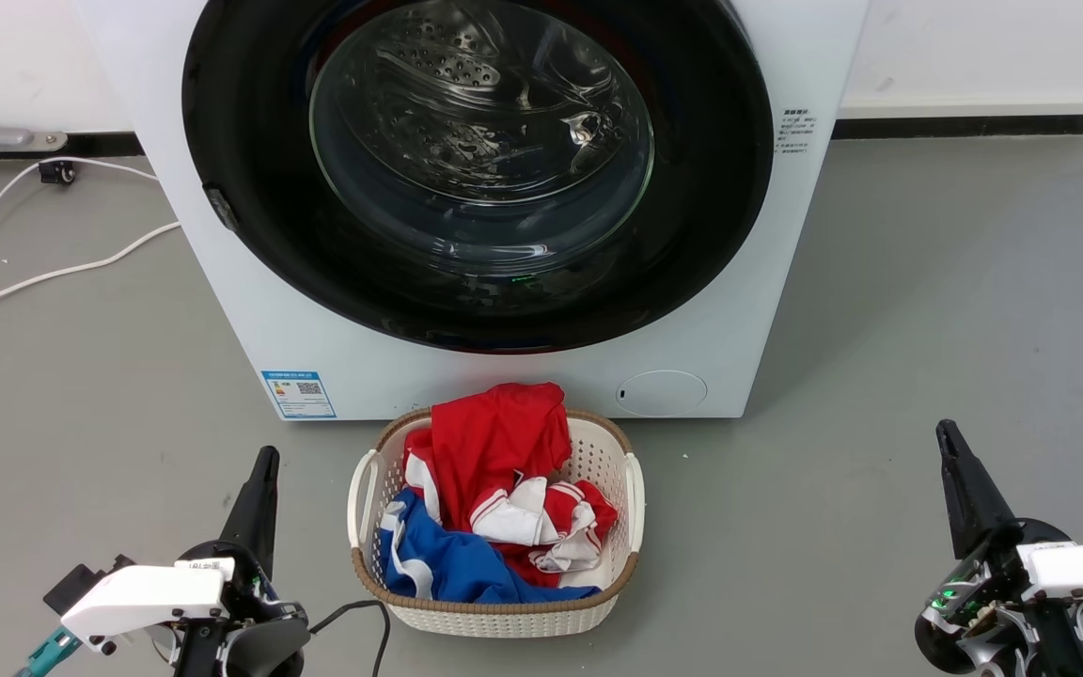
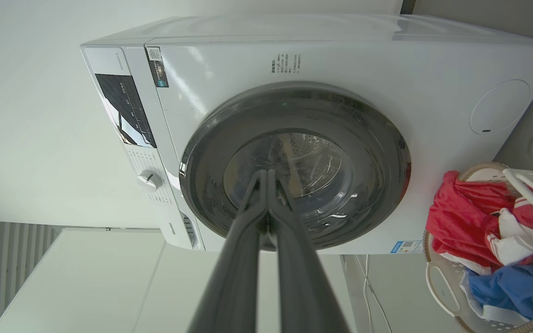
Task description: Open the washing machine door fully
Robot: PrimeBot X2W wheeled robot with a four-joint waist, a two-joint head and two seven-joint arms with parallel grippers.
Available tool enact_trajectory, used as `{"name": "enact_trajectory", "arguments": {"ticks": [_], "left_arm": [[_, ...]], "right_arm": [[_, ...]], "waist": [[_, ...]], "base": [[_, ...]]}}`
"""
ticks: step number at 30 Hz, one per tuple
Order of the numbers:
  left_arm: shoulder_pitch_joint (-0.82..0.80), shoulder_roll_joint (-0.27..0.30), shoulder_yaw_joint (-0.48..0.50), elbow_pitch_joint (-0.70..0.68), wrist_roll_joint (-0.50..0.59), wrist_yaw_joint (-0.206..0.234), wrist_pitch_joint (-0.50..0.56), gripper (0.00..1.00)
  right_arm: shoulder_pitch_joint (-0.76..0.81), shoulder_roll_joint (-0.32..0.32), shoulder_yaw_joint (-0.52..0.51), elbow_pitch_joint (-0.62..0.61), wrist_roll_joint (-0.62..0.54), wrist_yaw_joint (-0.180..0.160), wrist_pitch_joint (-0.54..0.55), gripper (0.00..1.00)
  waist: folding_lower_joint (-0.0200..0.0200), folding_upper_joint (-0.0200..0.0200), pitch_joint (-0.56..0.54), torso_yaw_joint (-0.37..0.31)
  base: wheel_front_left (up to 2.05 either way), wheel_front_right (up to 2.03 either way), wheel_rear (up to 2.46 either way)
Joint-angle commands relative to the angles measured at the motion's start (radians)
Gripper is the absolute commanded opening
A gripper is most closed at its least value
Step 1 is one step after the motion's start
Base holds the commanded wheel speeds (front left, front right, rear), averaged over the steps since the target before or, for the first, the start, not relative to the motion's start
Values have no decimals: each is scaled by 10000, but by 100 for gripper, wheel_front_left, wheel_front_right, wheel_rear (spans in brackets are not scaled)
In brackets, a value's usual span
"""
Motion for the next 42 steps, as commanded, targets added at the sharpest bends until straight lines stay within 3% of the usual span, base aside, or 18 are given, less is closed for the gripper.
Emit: {"name": "enact_trajectory", "arguments": {"ticks": [1, 17, 18, 30, 42], "left_arm": [[-80, -9, 18, 2, -13, -29, 25, 0], [-79, -9, 18, 1, -13, -29, 25, 0], [17, -2, -4, 38, 2, 0, -3, 100], [312, -26, 53, -111, 747, 100, -456, 100], [396, -19, -123, -1180, 3250, 775, -1006, 100]], "right_arm": [[-115, 37, -17, 13, -27, 4, 48, 0], [-117, 45, -33, 15, -43, 4, 49, 0], [17, 15, -15, 34, -10, 2, 24, 100], [401, 39, -162, 74, -577, -6, -411, 100], [555, 42, -449, -884, -3287, -4, -958, 100]], "waist": [[0, -1, 0, 0], [0, -1, 0, 0], [0, -1, 0, 0], [0, -1, 11, -8], [0, -1, 52, -11]], "base": [[0, 0, 0], [0, 0, 0], [0, 0, 0], [0, 0, 0], [0, 0, 0]]}}
